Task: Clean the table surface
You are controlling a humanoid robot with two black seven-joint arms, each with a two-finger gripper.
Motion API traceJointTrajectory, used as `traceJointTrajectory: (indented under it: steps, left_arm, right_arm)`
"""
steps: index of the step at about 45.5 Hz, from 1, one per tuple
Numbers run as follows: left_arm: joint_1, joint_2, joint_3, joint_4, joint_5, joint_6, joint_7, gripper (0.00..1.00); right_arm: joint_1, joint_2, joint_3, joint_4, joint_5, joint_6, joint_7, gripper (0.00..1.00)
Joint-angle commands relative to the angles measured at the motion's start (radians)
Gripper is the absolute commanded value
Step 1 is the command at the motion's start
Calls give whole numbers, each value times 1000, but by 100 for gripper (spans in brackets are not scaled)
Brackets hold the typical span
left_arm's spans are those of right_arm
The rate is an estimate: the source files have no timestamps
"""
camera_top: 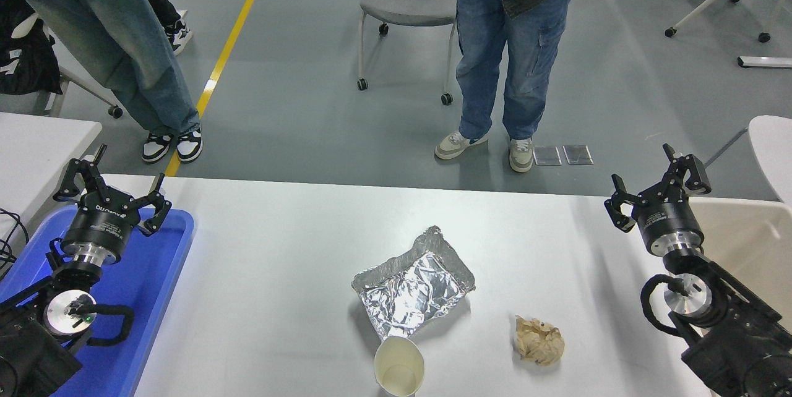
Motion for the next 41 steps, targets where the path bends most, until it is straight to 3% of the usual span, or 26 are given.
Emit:
traceJointTrajectory:
  steps: [1,41]
  left_arm:
    - [0,-2,0,0,1,0,0,100]
    - [0,0,0,0,1,0,0,100]
  right_arm:
    - [-1,2,0,1,0,-2,0,100]
    - [15,-9,-83,30,0,7,-6,100]
